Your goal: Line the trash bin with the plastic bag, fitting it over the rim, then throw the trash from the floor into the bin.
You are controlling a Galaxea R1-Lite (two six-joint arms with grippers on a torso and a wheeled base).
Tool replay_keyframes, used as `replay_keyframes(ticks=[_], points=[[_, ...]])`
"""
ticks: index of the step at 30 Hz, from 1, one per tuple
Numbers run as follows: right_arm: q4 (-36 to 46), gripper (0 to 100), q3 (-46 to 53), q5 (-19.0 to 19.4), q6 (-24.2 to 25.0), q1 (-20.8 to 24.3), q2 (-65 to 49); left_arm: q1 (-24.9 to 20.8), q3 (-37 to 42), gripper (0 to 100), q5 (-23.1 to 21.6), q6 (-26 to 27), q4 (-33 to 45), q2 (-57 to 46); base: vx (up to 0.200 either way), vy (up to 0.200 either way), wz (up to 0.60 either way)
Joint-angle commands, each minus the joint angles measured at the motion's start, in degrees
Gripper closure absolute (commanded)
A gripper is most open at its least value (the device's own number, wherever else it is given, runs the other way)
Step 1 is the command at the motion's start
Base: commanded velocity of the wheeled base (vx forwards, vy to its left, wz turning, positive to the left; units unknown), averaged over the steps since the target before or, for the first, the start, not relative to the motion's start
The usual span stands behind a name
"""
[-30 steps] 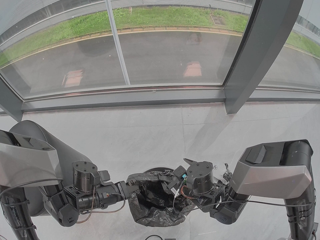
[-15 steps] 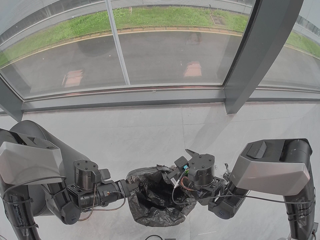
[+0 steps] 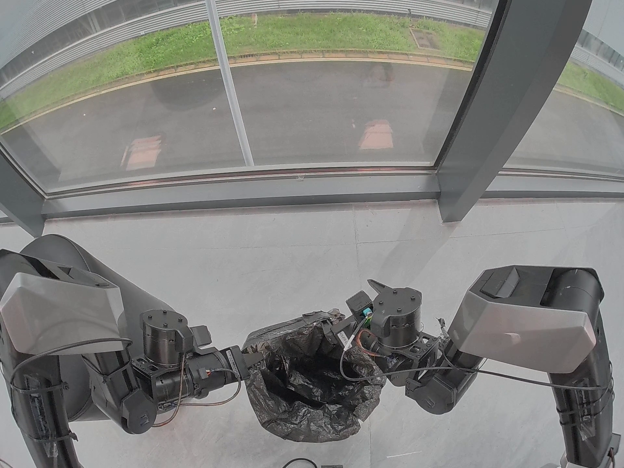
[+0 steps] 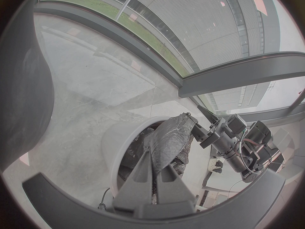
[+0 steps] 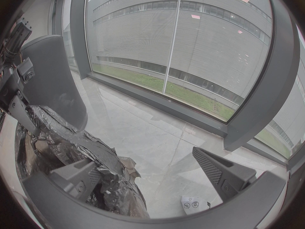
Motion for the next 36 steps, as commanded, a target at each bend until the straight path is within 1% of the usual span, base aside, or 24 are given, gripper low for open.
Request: replay_keyframes(ticks=[1, 9, 19, 27, 36], points=[[-0.1, 0, -0.48, 0.28, -0.04, -0.84, 1.07, 0.19, -0.33, 100, -0.01, 0.08, -0.2, 1.22, 0.0, 0.0, 0.0], [-0.01, 0, -3.29, 0.54, -0.04, -2.07, 3.53, 0.54, -0.68, 100, -0.1, 0.52, -1.6, 2.36, 0.0, 0.0, 0.0], [-0.19, 0, -5.31, 0.54, 0.05, -1.63, 5.64, 1.5, -3.23, 100, -0.54, 0.78, -2.39, 5.26, 0.0, 0.0, 0.0], [-0.19, 0, -6.54, 0.54, 0.14, -1.37, 6.43, 3.26, -5.69, 100, -0.63, 0.78, -2.31, 6.84, 0.0, 0.0, 0.0], [-0.27, 0, -6.54, 0.54, 0.22, -1.37, 6.43, 4.14, -5.95, 100, -0.63, 0.52, -1.34, 6.58, 0.0, 0.0, 0.0]])
